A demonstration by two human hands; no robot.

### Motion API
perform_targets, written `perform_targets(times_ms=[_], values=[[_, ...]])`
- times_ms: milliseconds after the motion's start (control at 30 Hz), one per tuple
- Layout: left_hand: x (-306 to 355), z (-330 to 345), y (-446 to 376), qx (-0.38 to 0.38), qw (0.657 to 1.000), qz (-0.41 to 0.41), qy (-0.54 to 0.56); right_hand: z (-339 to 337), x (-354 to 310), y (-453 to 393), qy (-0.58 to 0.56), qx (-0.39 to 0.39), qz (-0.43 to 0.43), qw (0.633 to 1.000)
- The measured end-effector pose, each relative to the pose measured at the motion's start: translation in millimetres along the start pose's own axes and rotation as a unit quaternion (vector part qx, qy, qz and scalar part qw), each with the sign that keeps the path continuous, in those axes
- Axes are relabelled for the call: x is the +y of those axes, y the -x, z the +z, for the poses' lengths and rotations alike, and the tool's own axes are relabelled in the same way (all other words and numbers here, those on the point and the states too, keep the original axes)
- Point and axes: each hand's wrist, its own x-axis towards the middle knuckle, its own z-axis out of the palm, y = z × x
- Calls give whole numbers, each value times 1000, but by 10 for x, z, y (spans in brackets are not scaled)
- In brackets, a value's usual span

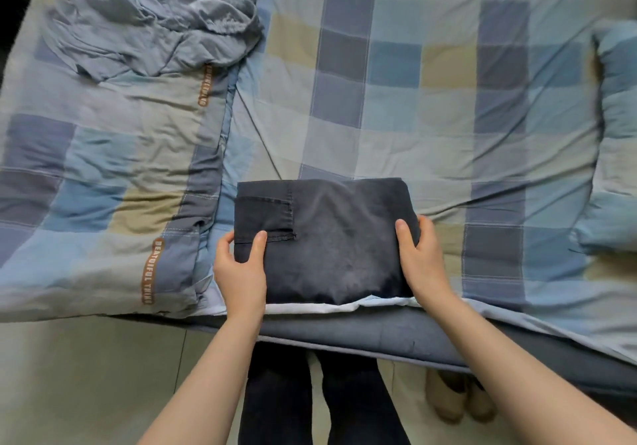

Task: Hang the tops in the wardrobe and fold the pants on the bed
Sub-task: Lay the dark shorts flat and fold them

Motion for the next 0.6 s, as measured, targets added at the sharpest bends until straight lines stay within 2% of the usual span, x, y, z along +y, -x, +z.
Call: perform_targets(times_ms=[133,300,367,467,600], values=[[611,-243,267,-31,998,54,2,-385,-554,521,12,56,-48,997],[1191,-566,485,-107,989,104,17,-713,-1076,1195,3,91,-60,994],[1337,-674,530,-131,983,123,23,-746,-1179,1418,2,106,-63,992],[1551,-906,617,-191,971,145,18,-692,-1269,1871,-23,174,-58,983],[1729,-1164,664,-267,943,193,-44,-527,-1242,2415,-73,249,-39,965]])
